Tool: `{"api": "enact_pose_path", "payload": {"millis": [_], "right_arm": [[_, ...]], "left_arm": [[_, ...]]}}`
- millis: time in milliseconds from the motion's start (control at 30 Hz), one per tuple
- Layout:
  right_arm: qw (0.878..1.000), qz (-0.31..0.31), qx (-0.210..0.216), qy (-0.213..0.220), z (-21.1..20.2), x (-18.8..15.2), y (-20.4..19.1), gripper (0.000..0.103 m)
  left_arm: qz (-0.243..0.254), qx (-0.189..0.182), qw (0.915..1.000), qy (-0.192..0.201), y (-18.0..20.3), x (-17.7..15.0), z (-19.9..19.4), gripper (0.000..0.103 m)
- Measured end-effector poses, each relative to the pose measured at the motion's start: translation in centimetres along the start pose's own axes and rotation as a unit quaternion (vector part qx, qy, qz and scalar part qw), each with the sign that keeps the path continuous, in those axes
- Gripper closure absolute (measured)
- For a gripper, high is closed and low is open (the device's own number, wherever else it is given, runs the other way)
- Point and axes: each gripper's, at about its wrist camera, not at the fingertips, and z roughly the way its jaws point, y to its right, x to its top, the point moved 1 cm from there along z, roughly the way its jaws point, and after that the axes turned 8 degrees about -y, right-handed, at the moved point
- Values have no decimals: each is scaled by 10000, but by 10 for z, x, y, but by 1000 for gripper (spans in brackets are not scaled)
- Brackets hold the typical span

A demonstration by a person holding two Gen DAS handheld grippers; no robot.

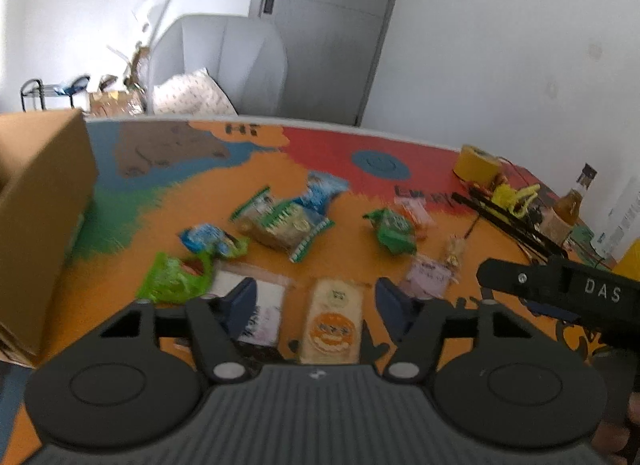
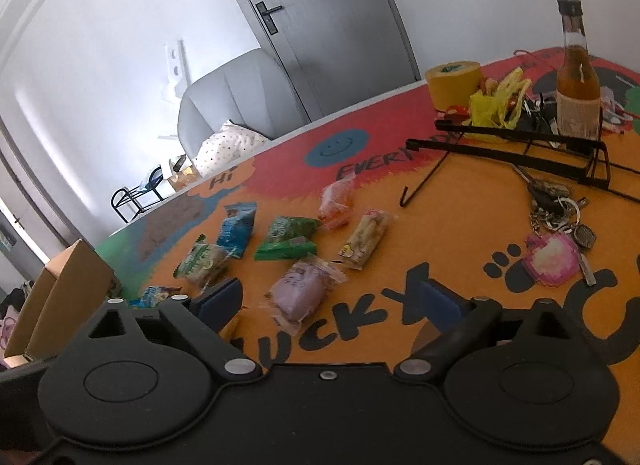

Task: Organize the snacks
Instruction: 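Grasp the round-label bread pack with the left gripper while the right gripper grasps a small pastry pack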

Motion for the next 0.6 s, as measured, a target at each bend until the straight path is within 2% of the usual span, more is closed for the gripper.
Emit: {"api": "enact_pose_path", "payload": {"millis": [133, 367, 433, 500, 600], "right_arm": [[9999, 98, 54, -92, 11, 1, 7, 13], [9995, 263, 67, -156, 30, 6, 17, 25], [9995, 274, 83, -119, 34, 9, 18, 27], [9995, 274, 86, -109, 38, 13, 17, 29], [9996, 255, 87, -95, 44, 16, 16, 34]], "left_arm": [[8, -106, 9997, -210, 5, -3, 15, 50], [122, -44, 9992, -365, 12, -4, 33, 51], [206, 28, 9979, -612, 14, -6, 44, 59], [331, 228, 9977, -555, 16, -4, 46, 69], [163, 62, 9979, -631, 11, 4, 50, 69]]}}
